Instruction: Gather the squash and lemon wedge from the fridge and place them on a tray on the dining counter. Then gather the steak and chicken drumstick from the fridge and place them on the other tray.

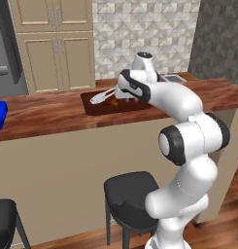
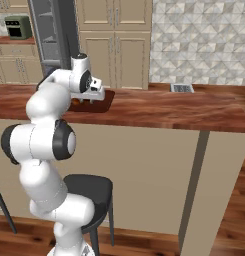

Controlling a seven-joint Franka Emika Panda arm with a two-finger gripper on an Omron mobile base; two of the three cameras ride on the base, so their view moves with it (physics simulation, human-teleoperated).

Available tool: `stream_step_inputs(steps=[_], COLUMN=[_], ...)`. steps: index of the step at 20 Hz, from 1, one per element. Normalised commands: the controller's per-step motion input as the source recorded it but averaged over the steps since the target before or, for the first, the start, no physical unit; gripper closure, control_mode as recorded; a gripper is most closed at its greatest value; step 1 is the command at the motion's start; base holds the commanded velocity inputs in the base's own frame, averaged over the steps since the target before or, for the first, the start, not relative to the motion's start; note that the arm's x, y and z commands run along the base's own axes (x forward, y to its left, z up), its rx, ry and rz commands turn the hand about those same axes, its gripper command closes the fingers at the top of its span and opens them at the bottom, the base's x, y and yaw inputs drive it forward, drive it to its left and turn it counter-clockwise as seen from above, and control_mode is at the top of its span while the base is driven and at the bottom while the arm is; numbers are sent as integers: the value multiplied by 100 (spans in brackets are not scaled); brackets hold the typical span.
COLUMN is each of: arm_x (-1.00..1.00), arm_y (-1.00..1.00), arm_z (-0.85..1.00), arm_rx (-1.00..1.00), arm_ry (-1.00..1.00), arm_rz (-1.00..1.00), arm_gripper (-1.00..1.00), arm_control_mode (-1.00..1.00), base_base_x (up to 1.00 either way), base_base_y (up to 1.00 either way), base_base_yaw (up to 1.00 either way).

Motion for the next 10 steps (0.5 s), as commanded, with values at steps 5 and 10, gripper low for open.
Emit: stream_step_inputs(steps=[5, 10], arm_x=[39, 31], arm_y=[0, 1], arm_z=[-22, -25], arm_rx=[-1, -1], arm_ry=[5, 4], arm_rz=[0, 0], arm_gripper=[100, 100], arm_control_mode=[-100, -100], base_base_x=[0, 0], base_base_y=[0, 0], base_base_yaw=[0, 0])
